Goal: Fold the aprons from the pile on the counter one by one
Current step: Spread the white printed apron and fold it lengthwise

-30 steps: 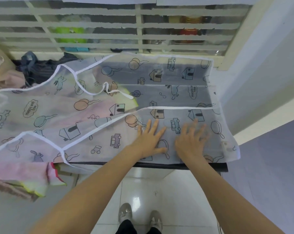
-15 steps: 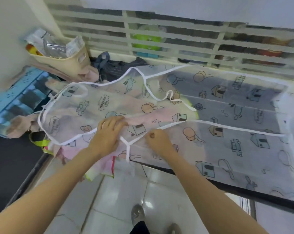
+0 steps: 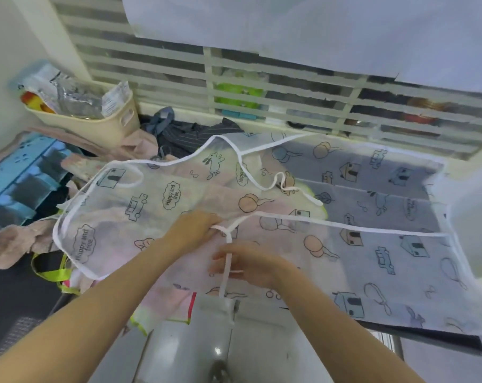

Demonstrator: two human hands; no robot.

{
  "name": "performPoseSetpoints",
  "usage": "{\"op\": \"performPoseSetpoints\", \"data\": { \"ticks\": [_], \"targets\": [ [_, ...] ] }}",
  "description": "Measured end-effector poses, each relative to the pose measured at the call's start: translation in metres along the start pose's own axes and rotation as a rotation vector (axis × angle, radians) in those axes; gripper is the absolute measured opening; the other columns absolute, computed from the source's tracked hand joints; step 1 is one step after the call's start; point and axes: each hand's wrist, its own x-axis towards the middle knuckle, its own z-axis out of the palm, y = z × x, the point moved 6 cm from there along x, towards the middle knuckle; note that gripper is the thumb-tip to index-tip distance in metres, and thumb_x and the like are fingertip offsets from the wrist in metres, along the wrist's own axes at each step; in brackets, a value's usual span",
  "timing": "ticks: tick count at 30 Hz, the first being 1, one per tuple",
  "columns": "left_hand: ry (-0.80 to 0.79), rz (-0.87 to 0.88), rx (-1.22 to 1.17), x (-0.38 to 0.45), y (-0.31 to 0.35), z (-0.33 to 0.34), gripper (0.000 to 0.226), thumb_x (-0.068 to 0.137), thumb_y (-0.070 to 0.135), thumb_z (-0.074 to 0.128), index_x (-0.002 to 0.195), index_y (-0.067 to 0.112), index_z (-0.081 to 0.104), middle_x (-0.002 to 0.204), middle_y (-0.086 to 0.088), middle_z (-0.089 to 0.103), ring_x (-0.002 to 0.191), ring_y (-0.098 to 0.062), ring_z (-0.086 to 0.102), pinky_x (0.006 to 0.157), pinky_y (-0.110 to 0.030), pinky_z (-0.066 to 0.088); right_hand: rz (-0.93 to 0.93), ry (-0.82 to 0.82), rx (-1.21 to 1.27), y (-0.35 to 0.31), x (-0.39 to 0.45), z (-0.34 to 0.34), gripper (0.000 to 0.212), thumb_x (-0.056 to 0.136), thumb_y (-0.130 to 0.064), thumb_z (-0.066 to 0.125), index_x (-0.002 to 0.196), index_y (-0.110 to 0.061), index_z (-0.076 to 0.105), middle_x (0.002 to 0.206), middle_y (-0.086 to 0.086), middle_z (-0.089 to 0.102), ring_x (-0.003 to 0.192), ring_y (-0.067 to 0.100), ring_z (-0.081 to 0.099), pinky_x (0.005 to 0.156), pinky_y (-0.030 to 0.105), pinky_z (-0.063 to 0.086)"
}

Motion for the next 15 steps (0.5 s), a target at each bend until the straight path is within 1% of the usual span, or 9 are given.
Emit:
{"op": "performPoseSetpoints", "data": {
  "ticks": [1, 3, 5, 7, 8, 9, 11, 13, 15],
  "targets": [
    [-0.073, -0.083, -0.02, 0.007, -0.005, 0.001, 0.024, 0.096, 0.021, 0.047, 0.109, 0.009, 0.063, 0.106, -0.011, 0.064, 0.097, -0.029, 0.059, 0.065, -0.029, 0.036, 0.005, -0.07, 0.009, -0.01, -0.01, 0.006, 0.011, 0.093, -0.019, 0.055, 0.089, -0.01, 0.061, 0.066, 0.004, 0.065, 0.073, 0.019, 0.064, 0.076, 0.027, 0.051],
    [-0.114, -0.17, -0.067, 0.018, -0.012, -0.002, 0.028, 0.099, 0.026, 0.042, 0.113, 0.01, 0.061, 0.104, -0.012, 0.063, 0.099, -0.031, 0.058, 0.07, -0.031, 0.038, -0.056, -0.097, 0.033, -0.044, -0.031, -0.002, 0.011, 0.092, -0.016, 0.057, 0.085, -0.012, 0.065, 0.06, 0.002, 0.052, 0.054, 0.015, 0.053, 0.062, 0.025, 0.051],
    [-0.123, -0.2, -0.117, 0.023, -0.019, -0.005, 0.025, 0.1, 0.029, 0.039, 0.103, 0.013, 0.059, 0.083, -0.006, 0.056, 0.088, -0.028, 0.056, 0.067, -0.029, 0.035, -0.121, -0.012, -0.087, -0.087, -0.053, -0.025, 0.015, 0.094, -0.017, 0.053, 0.091, -0.01, 0.066, 0.059, -0.002, 0.048, 0.042, 0.007, 0.038, 0.046, 0.019, 0.043],
    [-0.226, -0.222, -0.143, 0.024, -0.027, -0.001, 0.019, 0.1, 0.027, 0.04, 0.088, 0.017, 0.051, 0.076, 0.0, 0.047, 0.078, -0.022, 0.049, 0.065, -0.027, 0.033, -0.129, 0.104, -0.33, -0.122, -0.072, -0.054, 0.014, 0.095, -0.018, 0.053, 0.098, -0.007, 0.061, 0.059, -0.003, 0.051, 0.039, 0.005, 0.029, 0.041, 0.016, 0.034],
    [-0.267, -0.219, -0.136, 0.026, -0.029, 0.002, 0.02, 0.099, 0.027, 0.041, 0.082, 0.018, 0.047, 0.077, 0.0, 0.047, 0.077, -0.02, 0.047, 0.064, -0.027, 0.033, -0.111, 0.188, -0.468, -0.134, -0.08, -0.071, 0.014, 0.095, -0.018, 0.055, 0.096, -0.006, 0.061, 0.06, -0.001, 0.052, 0.039, 0.006, 0.028, 0.041, 0.017, 0.031],
    [-0.284, -0.211, -0.126, 0.026, -0.032, 0.003, 0.022, 0.097, 0.029, 0.045, 0.078, 0.019, 0.049, 0.077, 0.001, 0.049, 0.075, -0.02, 0.048, 0.063, -0.028, 0.035, -0.093, 0.278, -0.614, -0.141, -0.081, -0.086, 0.014, 0.094, -0.017, 0.056, 0.094, -0.004, 0.062, 0.061, 0.001, 0.052, 0.04, 0.008, 0.028, 0.042, 0.019, 0.03],
    [-0.222, -0.178, -0.128, 0.033, -0.028, -0.003, 0.015, 0.091, 0.035, 0.055, 0.087, 0.021, 0.06, 0.081, 0.004, 0.058, 0.077, -0.017, 0.055, 0.063, -0.026, 0.041, -0.091, 0.473, -0.885, -0.147, -0.078, -0.115, 0.016, 0.091, -0.013, 0.057, 0.088, 0.001, 0.065, 0.064, 0.006, 0.052, 0.045, 0.015, 0.034, 0.049, 0.026, 0.034],
    [-0.106, -0.139, -0.205, 0.042, -0.018, -0.017, 0.018, 0.086, 0.039, 0.063, 0.097, 0.025, 0.061, 0.086, 0.009, 0.061, 0.08, -0.012, 0.057, 0.068, -0.025, 0.045, -0.157, 0.645, -1.124, -0.143, -0.068, -0.134, 0.02, 0.09, -0.017, 0.059, 0.094, 0.0, 0.068, 0.075, 0.006, 0.054, 0.061, 0.021, 0.048, 0.061, 0.029, 0.04],
    [-0.039, -0.082, -0.238, 0.052, -0.008, -0.029, 0.018, 0.088, 0.035, 0.063, 0.096, 0.019, 0.063, 0.079, 0.006, 0.06, 0.073, -0.013, 0.054, 0.064, -0.025, 0.043, -0.168, 0.696, -1.351, -0.136, -0.062, -0.141, 0.028, 0.088, -0.032, 0.064, 0.108, -0.013, 0.067, 0.095, 0.004, 0.057, 0.085, 0.021, 0.055, 0.073, 0.031, 0.044]
  ]
}}
